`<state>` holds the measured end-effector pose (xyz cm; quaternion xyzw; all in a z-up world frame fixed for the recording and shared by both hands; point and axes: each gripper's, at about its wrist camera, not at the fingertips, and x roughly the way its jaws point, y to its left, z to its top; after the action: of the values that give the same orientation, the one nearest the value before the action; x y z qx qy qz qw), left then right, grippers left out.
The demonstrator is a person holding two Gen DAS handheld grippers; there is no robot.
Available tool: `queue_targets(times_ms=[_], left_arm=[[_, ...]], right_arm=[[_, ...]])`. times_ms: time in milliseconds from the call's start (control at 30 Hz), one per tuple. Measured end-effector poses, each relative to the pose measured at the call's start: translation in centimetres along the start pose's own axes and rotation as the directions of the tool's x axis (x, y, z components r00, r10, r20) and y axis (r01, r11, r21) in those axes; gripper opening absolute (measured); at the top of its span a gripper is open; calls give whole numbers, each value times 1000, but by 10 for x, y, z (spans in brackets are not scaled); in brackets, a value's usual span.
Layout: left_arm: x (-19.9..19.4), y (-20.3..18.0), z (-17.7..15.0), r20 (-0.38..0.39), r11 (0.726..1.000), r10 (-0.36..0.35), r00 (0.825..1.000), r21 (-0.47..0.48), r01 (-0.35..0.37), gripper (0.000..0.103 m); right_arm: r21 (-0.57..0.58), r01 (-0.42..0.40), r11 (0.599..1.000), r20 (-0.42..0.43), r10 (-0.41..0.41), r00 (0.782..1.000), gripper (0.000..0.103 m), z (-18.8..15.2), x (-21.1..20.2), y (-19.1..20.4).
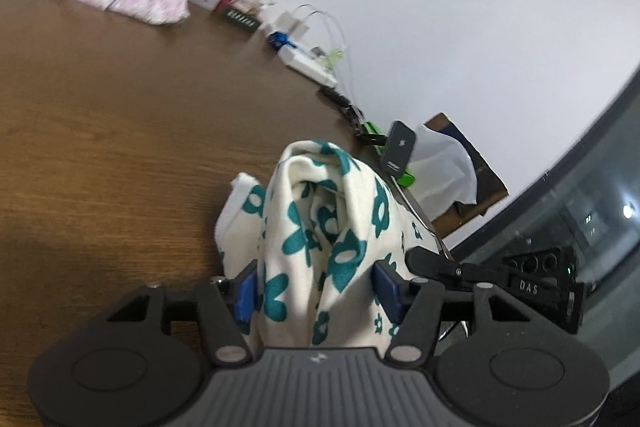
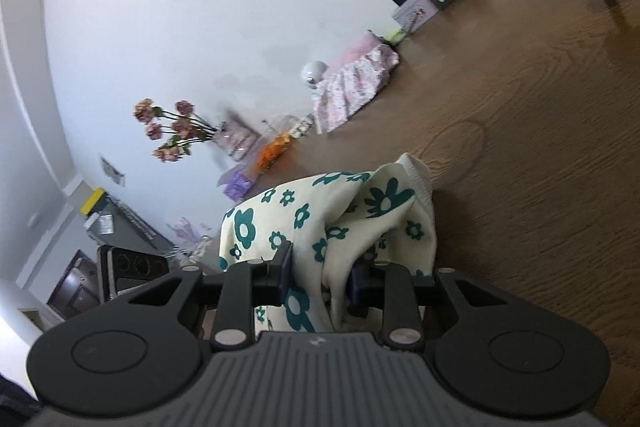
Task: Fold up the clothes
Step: 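Lower the folded bundle onto the table and open both grippers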
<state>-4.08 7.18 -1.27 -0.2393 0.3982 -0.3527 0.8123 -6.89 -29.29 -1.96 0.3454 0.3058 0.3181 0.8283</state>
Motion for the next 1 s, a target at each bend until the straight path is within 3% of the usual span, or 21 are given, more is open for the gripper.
queue_targets(times_ms=[133, 233, 333, 400, 467, 533, 567, 600, 633, 733, 867, 933, 1000], left_arm=[[2, 1, 2, 34, 999, 9, 999, -38, -8, 65], [-15, -7, 6, 127, 998, 51, 991, -36, -47, 68], [-33, -24, 11, 248, 992, 124, 961, -18, -124, 68], [-35, -41, 10, 328, 983, 164, 930, 28, -183, 69], [-25, -55, 10, 360, 971, 184, 915, 76, -225, 68], [-6, -62, 10, 330, 960, 211, 920, 109, -259, 63], [3, -64, 10, 310, 948, 246, 918, 121, -295, 57], [13, -64, 9, 290, 933, 286, 913, 133, -335, 44], [20, -65, 8, 278, 915, 323, 905, 154, -374, 42], [33, -59, 5, 243, 889, 377, 894, 176, -423, 42], [40, -41, 1, 193, 894, 404, 894, 123, -430, 47], [40, -36, 0, 189, 896, 408, 893, 107, -431, 55], [39, -33, -1, 185, 898, 407, 894, 99, -429, 56]], right_arm=[[5, 71, 997, 33, -71, 997, 33, 2, 0, 4], [-118, 150, 982, 87, -140, 986, 37, 2, -5, 28], [-238, 266, 934, 198, -222, 955, 48, -1, -10, 51], [-275, 336, 901, 245, -273, 930, 48, -1, -5, 59], [-287, 372, 883, 246, -308, 919, 42, 1, 6, 62], [-268, 392, 880, 210, -344, 915, 29, 0, 21, 59], [-266, 411, 872, 193, -370, 909, 28, -3, 27, 57], [-273, 432, 859, 181, -395, 900, 28, -5, 32, 57], [-281, 443, 852, 173, -409, 896, 28, -8, 35, 56], [-278, 443, 852, 151, -416, 896, 28, -11, 37, 50], [-269, 446, 853, 151, -420, 895, 34, -15, 35, 43], [-265, 443, 857, 154, -416, 896, 34, -14, 34, 43], [-266, 440, 857, 159, -411, 897, 35, -14, 33, 44]])
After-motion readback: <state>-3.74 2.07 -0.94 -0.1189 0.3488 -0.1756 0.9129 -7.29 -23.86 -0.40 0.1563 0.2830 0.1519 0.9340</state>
